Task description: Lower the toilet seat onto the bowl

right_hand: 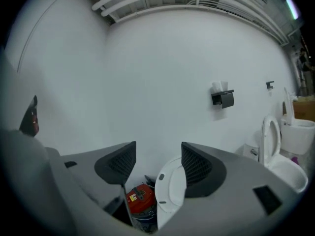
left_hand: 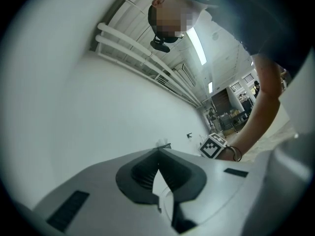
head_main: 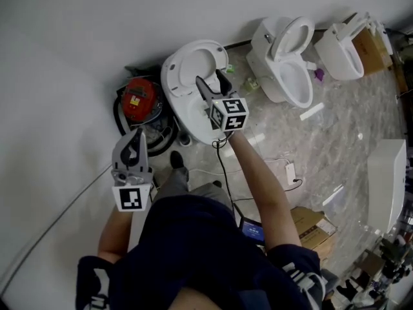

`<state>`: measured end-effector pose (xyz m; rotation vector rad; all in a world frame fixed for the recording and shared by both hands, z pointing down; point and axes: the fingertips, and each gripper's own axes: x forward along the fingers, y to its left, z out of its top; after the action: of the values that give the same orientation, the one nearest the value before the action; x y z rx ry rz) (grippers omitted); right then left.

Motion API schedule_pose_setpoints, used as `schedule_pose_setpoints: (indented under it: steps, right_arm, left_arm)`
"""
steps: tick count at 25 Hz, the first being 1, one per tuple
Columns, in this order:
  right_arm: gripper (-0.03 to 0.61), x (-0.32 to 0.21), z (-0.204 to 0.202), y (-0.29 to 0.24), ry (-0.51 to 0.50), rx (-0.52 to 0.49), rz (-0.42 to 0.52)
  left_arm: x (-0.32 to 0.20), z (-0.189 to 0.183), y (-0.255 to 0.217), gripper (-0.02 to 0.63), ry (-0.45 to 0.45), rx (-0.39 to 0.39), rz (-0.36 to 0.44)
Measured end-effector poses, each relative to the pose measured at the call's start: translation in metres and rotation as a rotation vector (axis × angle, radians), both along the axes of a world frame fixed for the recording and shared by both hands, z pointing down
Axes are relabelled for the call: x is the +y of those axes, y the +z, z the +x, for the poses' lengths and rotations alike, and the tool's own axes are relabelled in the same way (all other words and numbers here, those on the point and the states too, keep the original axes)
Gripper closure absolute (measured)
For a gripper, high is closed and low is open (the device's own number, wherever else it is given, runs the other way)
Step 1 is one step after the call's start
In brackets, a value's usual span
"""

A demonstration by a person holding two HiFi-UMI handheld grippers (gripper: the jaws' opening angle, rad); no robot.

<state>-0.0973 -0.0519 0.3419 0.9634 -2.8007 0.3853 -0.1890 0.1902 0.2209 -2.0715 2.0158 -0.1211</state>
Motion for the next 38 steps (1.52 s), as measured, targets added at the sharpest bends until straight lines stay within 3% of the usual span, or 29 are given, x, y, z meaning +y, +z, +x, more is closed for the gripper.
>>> schedule_pose_setpoints:
  steps: [5,13,28,38]
  right_arm:
    - [0.276,-0.034,-0.038,0.029,0.049,-0.034,-0.091]
    - [0.276,-0.087,-0.06,0.084,0.123,-0.218,-0.372]
    - [0.276,-0.165,-0.078,0.152,0.231,-0.482,-0.703]
    - [0.278,-0.193,-0.087,0.193,0.319,-0.594,-0.836]
  left_arm:
    - [-0.019,-0.043,0.009,0.589,0.005,0.026,-0.02]
    - [-0.048,-0.064,0.024,0.589,0.004,0.05,-0.05]
    - [-0.136,-0.024,0.063,0.589,0.175,0.084,-0.104]
    - [-0.17,-0.008,0.096,0.589,0.275,0.116,-0.16]
